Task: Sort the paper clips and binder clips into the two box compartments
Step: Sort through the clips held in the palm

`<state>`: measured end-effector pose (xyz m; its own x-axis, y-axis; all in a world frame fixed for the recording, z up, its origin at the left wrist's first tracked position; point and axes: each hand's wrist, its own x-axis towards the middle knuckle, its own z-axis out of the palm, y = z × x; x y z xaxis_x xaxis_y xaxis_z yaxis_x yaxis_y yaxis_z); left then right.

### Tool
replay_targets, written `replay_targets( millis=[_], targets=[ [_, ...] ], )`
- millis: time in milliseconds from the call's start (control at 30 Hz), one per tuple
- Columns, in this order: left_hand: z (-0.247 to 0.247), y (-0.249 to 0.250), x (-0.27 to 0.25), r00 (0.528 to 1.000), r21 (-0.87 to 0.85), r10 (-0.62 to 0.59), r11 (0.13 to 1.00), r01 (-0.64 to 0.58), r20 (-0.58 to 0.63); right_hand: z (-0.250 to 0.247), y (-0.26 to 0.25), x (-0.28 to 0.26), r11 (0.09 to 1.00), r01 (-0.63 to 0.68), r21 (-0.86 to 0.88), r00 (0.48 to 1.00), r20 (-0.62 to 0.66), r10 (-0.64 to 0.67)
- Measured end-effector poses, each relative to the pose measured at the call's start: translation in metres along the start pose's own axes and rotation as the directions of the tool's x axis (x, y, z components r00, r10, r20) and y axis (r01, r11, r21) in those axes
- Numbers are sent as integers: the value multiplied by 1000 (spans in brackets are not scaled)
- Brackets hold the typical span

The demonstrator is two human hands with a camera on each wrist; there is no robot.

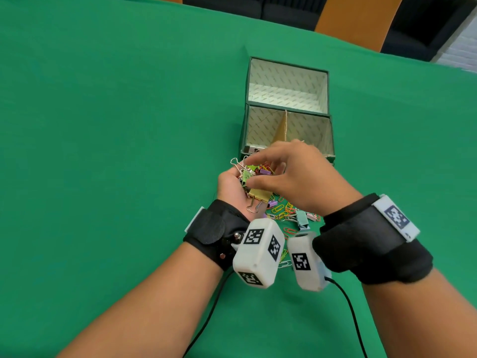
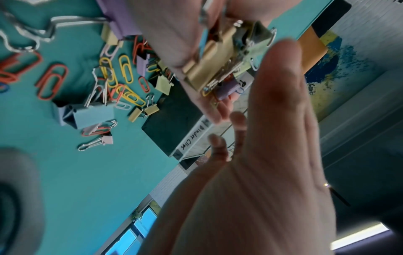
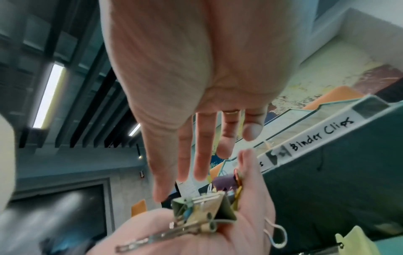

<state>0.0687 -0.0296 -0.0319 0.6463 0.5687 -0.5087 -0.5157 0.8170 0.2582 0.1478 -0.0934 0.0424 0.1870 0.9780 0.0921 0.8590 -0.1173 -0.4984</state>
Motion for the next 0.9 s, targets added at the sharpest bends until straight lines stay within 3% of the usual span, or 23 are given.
replay_targets(
  millis=[100,200,300,400,500,633,800,900],
  targets=[
    [-2,-1,1,999,93,3,996,1,-41,6,-5,4,996,38,-85,997,73,-32],
    [-2,-1,2,999,84,15,996,-11,-48,10,-2,7,999,35,-25,997,64,-33],
    [-1,0,3,999,-38,40,998,-40,-12,9,2,6,985,3,172,1000,10,-5],
    [1,-1,6,995,-100,77,992,-70,61,0,2,6,908,-13,418,999,-41,33],
    [2,1,7,987,-154,64,987,-41,146,-14,8,7,835,-16,550,991,-100,85],
    [0,3,6,979,-206,25,978,18,202,-35,31,15,846,-45,532,957,-219,188],
    [-1,6,7,980,-211,5,977,38,201,-55,54,35,923,-76,377,847,-464,260],
    [-1,8,8,981,-203,13,979,28,196,-54,63,45,943,-156,295,812,-505,293]
  ],
)
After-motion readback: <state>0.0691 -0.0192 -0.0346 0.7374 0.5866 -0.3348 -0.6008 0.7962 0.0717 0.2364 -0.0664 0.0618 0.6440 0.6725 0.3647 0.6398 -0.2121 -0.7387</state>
